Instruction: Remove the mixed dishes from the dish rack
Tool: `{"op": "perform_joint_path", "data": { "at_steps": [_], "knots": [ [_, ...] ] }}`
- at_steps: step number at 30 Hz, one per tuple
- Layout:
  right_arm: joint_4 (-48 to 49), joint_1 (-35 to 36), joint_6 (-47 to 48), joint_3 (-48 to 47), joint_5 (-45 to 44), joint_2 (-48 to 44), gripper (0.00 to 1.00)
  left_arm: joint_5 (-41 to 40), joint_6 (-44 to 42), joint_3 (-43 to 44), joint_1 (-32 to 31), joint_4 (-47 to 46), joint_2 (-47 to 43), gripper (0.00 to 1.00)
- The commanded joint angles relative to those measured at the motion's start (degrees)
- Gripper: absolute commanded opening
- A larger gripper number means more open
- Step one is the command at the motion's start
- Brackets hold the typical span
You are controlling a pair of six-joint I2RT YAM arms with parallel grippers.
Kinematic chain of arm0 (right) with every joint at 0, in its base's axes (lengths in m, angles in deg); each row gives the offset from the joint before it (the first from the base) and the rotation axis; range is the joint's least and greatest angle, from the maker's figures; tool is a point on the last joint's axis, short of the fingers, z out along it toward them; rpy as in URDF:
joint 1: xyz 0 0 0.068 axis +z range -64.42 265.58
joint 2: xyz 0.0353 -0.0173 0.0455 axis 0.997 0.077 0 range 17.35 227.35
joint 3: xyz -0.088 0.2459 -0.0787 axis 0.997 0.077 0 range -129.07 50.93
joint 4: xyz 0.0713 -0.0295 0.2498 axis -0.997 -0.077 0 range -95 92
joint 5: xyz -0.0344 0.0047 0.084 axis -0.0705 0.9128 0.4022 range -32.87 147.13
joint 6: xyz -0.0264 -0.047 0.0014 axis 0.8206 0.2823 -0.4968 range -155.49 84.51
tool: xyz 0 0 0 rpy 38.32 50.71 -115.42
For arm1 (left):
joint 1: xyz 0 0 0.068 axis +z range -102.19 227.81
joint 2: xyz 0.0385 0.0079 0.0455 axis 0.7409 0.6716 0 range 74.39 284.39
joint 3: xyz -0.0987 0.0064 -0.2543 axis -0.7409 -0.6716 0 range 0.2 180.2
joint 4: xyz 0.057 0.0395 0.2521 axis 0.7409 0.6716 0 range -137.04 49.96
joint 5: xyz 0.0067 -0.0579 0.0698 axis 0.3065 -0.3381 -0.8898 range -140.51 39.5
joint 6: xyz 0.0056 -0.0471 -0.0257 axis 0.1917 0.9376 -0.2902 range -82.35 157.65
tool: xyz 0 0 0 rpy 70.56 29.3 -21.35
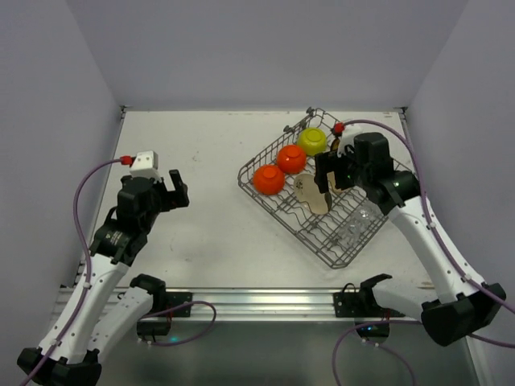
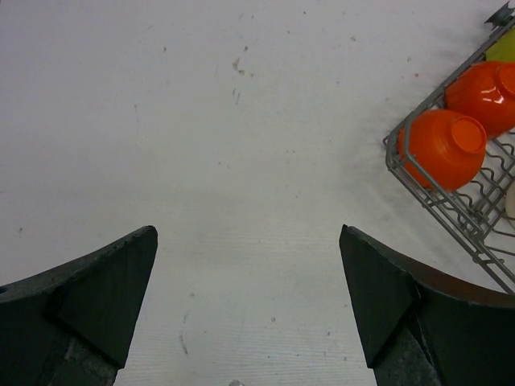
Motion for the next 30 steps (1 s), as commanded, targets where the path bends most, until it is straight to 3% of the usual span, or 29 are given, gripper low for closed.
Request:
{"op": "perform_joint_path", "data": {
  "at_steps": [1,5,14,17,23,30],
  "knots": [
    [-2.1,1.7,10.3,-1.1,-4.4,1.4,0.99,1.3,0.5,-0.1,0.4,-3.2,-0.7,1.00],
    [0.5,2.6,13.7,1.4,-6.3,4.2,0.92,4.1,0.1,-0.8,0.4,-4.0,-0.4,1.00],
    [2.9,5.5,15.9,2.7,-9.5,9.9,0.59,6.4,-0.3,-1.2,0.4,-4.5,-0.4,1.00],
    [4.8,6.6,16.4,3.5,-10.0,10.3,0.59,7.1,-0.5,-1.2,0.3,-4.8,0.2,1.00],
    [9.2,7.2,16.4,4.7,-17.6,13.9,0.42,7.3,-0.6,-1.1,0.3,-4.7,0.8,1.00],
    [10.9,7.6,16.9,5.3,-17.5,16.1,0.43,7.0,-0.6,-1.3,0.4,-4.7,-0.4,1.00]
  ]
}}
